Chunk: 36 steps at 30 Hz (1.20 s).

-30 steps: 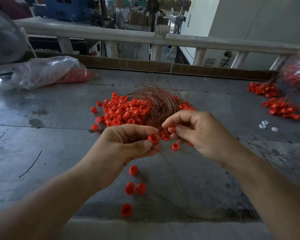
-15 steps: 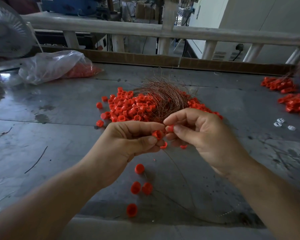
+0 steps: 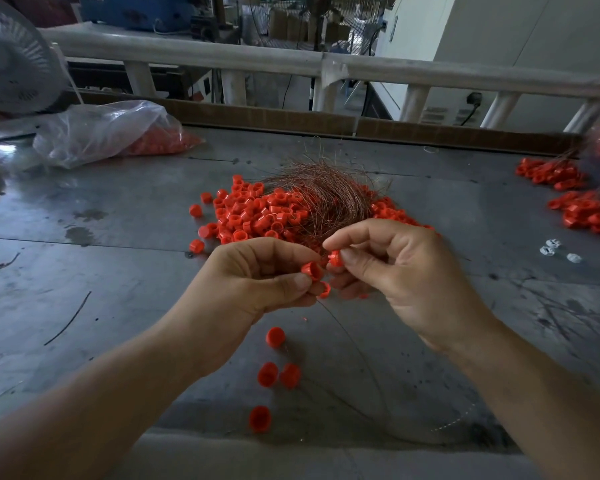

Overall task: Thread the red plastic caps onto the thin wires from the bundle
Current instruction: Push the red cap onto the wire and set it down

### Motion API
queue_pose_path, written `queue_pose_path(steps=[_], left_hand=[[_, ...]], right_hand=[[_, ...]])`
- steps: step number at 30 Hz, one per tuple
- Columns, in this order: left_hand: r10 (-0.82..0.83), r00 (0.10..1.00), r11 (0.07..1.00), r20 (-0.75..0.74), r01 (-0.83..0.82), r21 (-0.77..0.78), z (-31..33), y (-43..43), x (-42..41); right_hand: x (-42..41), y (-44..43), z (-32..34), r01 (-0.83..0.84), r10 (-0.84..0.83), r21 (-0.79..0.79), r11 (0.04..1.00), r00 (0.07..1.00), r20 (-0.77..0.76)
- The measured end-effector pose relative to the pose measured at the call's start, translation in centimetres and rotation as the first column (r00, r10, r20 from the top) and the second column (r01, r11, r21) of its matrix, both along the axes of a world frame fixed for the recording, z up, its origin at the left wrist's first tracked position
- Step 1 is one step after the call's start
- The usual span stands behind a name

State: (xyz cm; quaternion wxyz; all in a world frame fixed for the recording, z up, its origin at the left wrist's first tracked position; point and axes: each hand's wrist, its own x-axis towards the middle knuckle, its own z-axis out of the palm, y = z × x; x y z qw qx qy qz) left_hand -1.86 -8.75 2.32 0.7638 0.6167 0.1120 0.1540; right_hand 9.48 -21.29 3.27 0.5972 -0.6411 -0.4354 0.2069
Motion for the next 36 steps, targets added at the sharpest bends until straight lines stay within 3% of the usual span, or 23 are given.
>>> queue_pose_path(steps=[3,7,11,15,36], left_hand=[[0.000,1.000,1.000,-0.002,0.000,0.006,0.0,0.0,-0.1],[0.025,1.000,1.000,0.007,-0.026,0.011,0.1,-0.1,-0.2],[0.052,0.998,0.998,0.019,-0.053,0.021,0.1,-0.1,-0.3],[0.065,0.998,0.997,0.005,-0.066,0.034,0.0,-0.1,-0.2],[0.033,0.998,0.986,0.056,-0.042,0.164,-0.1,-0.5,-0.2]], right_hand=[[0.0,-0.2,0.0,-0.018,0.018,-0.012,1.000,1.000,-0.016],[-0.2,-0.1,-0.3,0.010,-0.008,-0.021,1.000,0.996,0.087],[-0.8,0.1,-0.7,0.073,-0.081,0.035,0.997,0.911,0.405],[-1.2,0.2,-1.1,0.096,-0.115,0.071,0.993,0.931,0.346],[-0.8,0.0,-1.2,0.102,-0.148,0.125,0.987,0.878,0.454]])
